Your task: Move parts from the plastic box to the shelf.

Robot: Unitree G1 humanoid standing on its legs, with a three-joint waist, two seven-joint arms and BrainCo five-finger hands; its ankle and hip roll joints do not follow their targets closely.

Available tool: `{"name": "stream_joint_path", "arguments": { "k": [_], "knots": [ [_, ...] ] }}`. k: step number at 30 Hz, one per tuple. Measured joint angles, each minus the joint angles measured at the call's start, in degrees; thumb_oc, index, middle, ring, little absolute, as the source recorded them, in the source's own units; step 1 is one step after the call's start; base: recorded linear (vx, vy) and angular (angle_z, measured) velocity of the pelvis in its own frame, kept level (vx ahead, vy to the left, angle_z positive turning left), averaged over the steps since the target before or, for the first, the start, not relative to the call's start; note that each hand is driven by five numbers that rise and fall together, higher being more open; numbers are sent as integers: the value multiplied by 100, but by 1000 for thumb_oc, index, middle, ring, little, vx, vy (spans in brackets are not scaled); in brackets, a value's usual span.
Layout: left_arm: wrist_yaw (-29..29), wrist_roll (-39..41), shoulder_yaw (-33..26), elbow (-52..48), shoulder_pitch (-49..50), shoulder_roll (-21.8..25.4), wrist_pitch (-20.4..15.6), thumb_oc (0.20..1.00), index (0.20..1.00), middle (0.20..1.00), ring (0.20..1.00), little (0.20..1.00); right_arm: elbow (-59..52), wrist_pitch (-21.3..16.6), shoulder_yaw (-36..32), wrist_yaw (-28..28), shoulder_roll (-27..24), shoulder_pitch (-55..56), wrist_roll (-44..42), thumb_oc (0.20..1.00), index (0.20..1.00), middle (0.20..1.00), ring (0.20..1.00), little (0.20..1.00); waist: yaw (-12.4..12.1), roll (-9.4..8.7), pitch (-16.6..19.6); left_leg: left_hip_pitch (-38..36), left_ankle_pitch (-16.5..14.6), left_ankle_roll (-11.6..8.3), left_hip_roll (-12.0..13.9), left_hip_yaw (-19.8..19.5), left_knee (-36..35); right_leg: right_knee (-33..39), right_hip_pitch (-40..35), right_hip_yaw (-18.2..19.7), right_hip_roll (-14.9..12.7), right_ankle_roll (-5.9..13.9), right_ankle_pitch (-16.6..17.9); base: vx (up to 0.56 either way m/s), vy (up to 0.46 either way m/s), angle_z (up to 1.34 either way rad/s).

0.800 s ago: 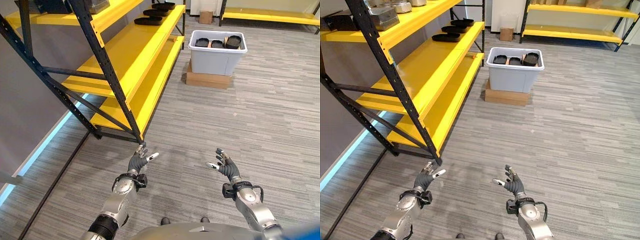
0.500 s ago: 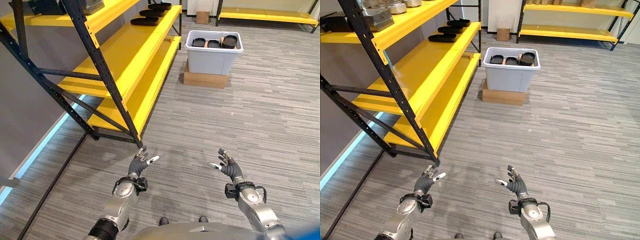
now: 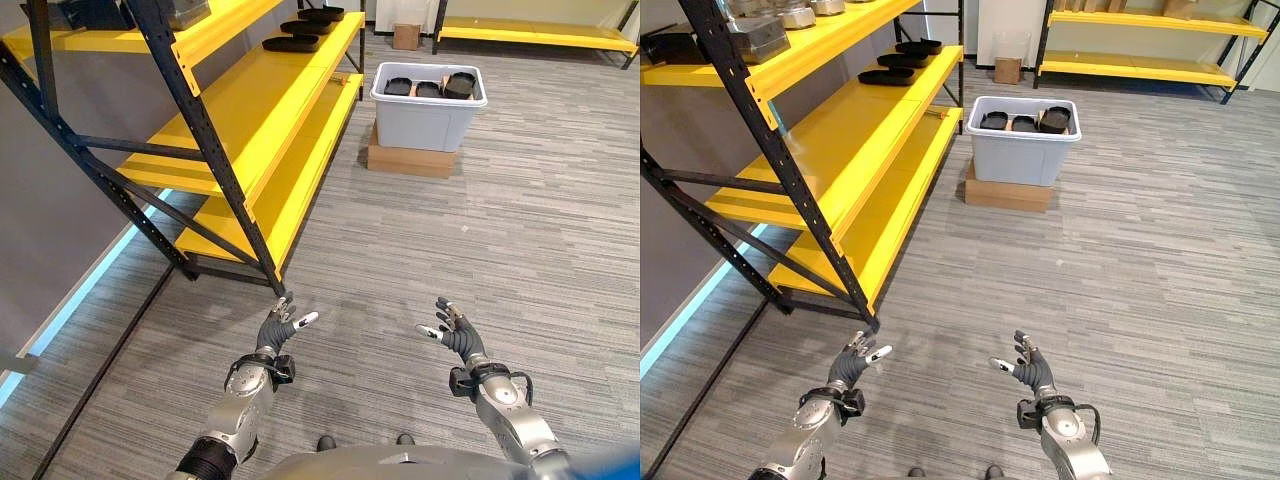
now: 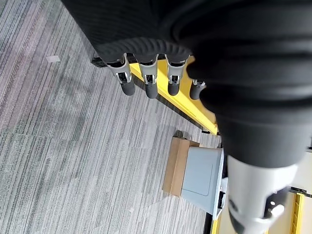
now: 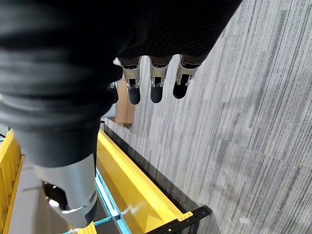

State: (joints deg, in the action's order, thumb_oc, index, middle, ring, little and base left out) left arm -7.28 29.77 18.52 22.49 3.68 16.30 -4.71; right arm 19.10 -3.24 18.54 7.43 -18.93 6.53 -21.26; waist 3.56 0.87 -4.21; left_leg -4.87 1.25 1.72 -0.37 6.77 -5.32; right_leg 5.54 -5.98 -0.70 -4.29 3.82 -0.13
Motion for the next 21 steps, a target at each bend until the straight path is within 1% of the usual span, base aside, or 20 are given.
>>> {"name": "stream_joint_path", "arguments": {
  "k": [9, 17, 21],
  "knots": [
    [67, 0, 0, 0, 5, 0, 0, 1000, 1000, 1000, 1000, 1000, 0, 0, 1, -44, 2, 1, -61, 1000, 1000, 1000, 1000, 1000, -1, 0, 49, 4, 7, -10, 10, -15, -1, 0, 0, -7, 11, -10, 7, 0, 0, 0],
    [69, 2, -1, 0, 15, 1, 0, 1000, 1000, 1000, 1000, 1000, 0, 0, 4, -53, 2, 6, -203, 1000, 1000, 1000, 1000, 1000, -5, -39, 125, 65, 7, -11, 10, -12, -28, 2, 75, -6, 10, -22, 7, -2, 12, 0],
    [67, 9, -5, -1, -8, 4, -1, 1000, 1000, 1000, 1000, 1000, 0, -1, 33, -53, 28, -28, -224, 1000, 1000, 1000, 1000, 1000, -87, -23, 109, 204, 26, 0, -6, 31, -9, -25, 229, 5, -2, -42, 50, 25, 140, -5]
  ]
}}
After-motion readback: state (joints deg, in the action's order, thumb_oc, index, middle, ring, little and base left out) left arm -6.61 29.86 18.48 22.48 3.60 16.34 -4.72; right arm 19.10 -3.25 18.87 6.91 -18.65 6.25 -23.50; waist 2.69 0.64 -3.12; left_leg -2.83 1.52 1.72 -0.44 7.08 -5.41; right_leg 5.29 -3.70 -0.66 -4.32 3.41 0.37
